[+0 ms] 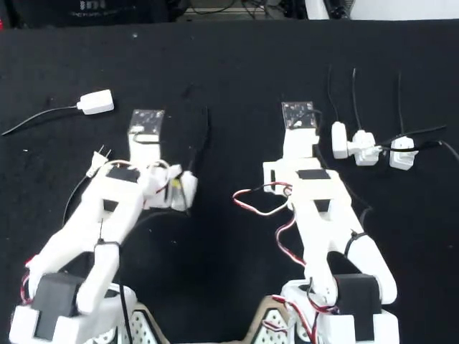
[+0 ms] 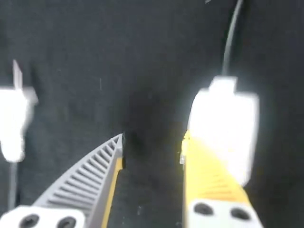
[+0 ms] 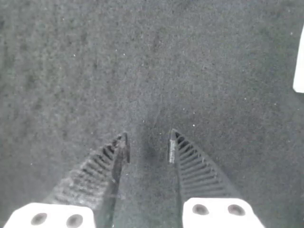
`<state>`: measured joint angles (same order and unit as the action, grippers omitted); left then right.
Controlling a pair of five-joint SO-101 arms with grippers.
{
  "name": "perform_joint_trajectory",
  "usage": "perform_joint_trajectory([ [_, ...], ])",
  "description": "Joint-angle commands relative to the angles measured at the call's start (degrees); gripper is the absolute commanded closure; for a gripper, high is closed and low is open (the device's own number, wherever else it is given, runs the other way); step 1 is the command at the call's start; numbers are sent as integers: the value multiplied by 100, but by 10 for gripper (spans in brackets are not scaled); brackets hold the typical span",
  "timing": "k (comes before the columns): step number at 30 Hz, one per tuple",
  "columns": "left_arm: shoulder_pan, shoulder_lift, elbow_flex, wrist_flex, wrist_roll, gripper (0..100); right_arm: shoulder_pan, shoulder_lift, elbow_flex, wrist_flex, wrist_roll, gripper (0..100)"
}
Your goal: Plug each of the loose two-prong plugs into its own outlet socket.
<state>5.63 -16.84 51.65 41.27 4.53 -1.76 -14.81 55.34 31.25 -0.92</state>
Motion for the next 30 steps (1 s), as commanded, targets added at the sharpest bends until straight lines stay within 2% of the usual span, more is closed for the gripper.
perform_joint_trajectory([
  [1,-664,-167,-22,-114,-308,798,97,-295,-251,-79,-18,868],
  [5,-1376,-202,-295,-88,-492,800,97,-295,-251,-88,-18,868],
  [8,-1516,-211,-927,624,-457,800,97,-295,-251,-97,-18,868],
  [13,-743,-202,-2360,2532,-457,801,97,-295,-251,-97,-18,868],
  [16,-84,-141,-2835,2971,-510,801,97,-295,-251,-97,-18,868],
  [23,1103,-141,-2343,2523,-659,801,97,-295,-251,-79,-9,868],
  [30,716,-141,-980,1002,-651,801,97,-295,-251,-79,-9,868],
])
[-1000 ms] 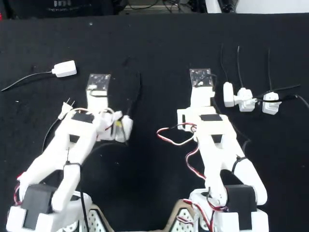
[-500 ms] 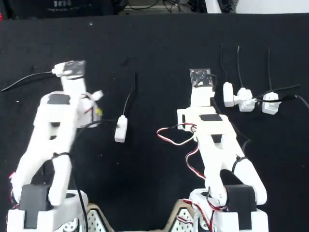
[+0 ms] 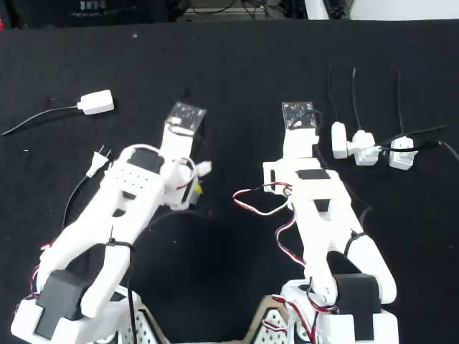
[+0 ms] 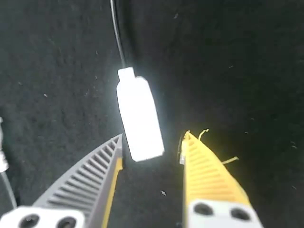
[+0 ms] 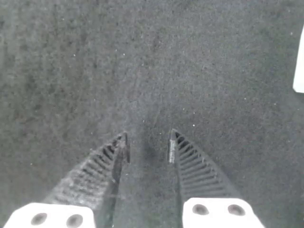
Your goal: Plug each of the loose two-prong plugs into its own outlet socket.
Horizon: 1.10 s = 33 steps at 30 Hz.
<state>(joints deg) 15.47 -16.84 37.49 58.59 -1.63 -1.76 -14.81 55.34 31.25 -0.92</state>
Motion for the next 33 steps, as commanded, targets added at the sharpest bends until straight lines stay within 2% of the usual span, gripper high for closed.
perform_joint_trajectory([
  [1,-409,-141,514,-853,-35,801,97,-295,-251,-79,-9,868],
  [9,-1596,-167,330,-914,-35,801,97,-295,-251,-79,-9,868],
  [20,-1938,-132,312,-976,-44,801,97,-295,-251,-79,-9,868],
  [24,-2176,-141,585,-1371,-44,801,88,-295,-251,-79,-9,868],
  [28,-2114,-141,989,-1582,-18,801,88,-295,-251,-88,-9,868],
  [33,-1411,-141,1262,-1600,9,802,88,-295,-251,-97,-9,868],
])
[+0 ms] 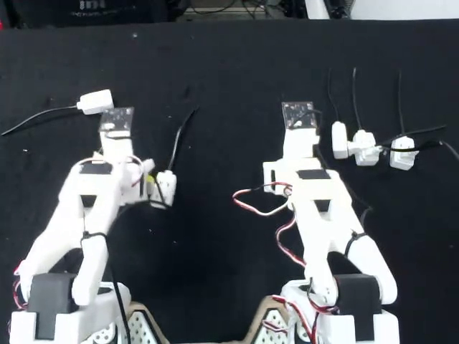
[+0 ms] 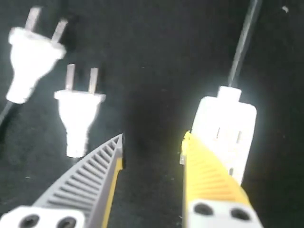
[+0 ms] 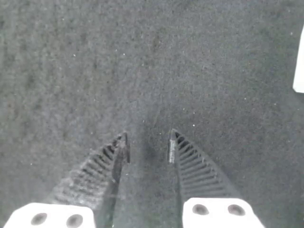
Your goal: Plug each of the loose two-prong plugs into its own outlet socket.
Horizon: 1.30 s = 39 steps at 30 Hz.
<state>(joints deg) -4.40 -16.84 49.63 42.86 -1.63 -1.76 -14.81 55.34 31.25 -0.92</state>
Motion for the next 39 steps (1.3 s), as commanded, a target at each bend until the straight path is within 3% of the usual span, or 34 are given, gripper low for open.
perform_joint_trajectory([
  [1,787,-141,66,-18,18,802,88,-295,-251,-97,-9,868],
  [6,1684,-185,57,308,413,802,88,-286,-251,-105,-9,868],
  [9,1886,-202,48,668,404,802,79,-286,-251,-105,-18,868],
  [17,602,-211,-910,1398,396,802,-105,-277,-233,-105,-9,868],
  [22,268,-132,-971,457,677,802,-105,-259,-233,-105,-9,868],
  [25,523,-132,-558,-413,1099,802,-105,-251,-233,-105,-9,868],
  [30,1121,-26,57,-1495,1125,802,-97,-251,-233,-105,-9,868],
  [34,1235,387,13,-1231,1134,802,-97,-251,-215,-105,-9,868],
  [39,804,642,-479,-141,1169,802,-97,-251,-224,-105,-9,868],
])
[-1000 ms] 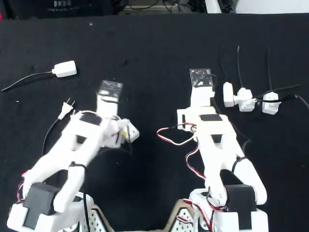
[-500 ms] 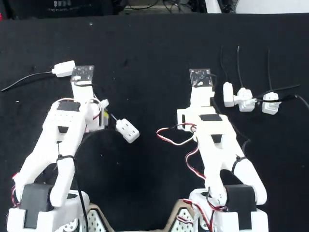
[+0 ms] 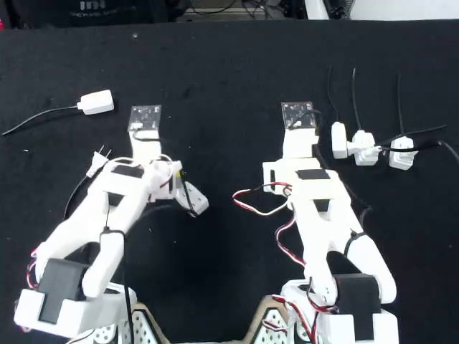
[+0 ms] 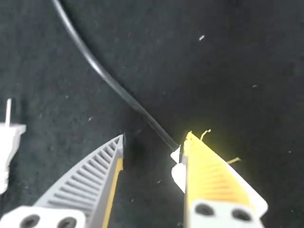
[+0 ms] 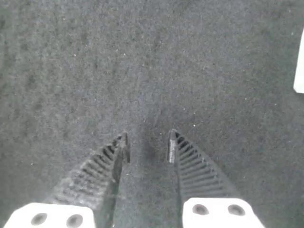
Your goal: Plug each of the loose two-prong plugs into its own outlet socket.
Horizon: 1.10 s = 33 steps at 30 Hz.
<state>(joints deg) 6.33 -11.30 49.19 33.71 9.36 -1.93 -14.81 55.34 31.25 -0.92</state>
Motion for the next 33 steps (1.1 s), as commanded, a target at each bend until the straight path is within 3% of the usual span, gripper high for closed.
perform_joint_trajectory([
  [1,-312,70,-497,1037,70,802,-79,-251,-224,-105,-9,868],
  [6,-338,62,-752,2013,26,802,-79,-251,-233,-105,-9,868],
  [14,-356,53,-1077,2119,-589,802,-79,-251,-233,-105,-9,868],
  [20,-963,53,-1789,2673,-1055,802,-79,-277,-233,-105,-9,868],
  [24,-1156,114,-2105,3437,-2022,802,-79,-286,-233,-105,-9,868],
  [28,-822,79,-1640,3947,-3684,802,-88,-286,-251,-105,-9,868],
  [30,-462,62,-1367,3965,-3833,802,-70,-295,-295,-97,-9,868],
  [33,163,70,-1068,3613,-3490,802,97,-295,-391,-70,-9,868],
])
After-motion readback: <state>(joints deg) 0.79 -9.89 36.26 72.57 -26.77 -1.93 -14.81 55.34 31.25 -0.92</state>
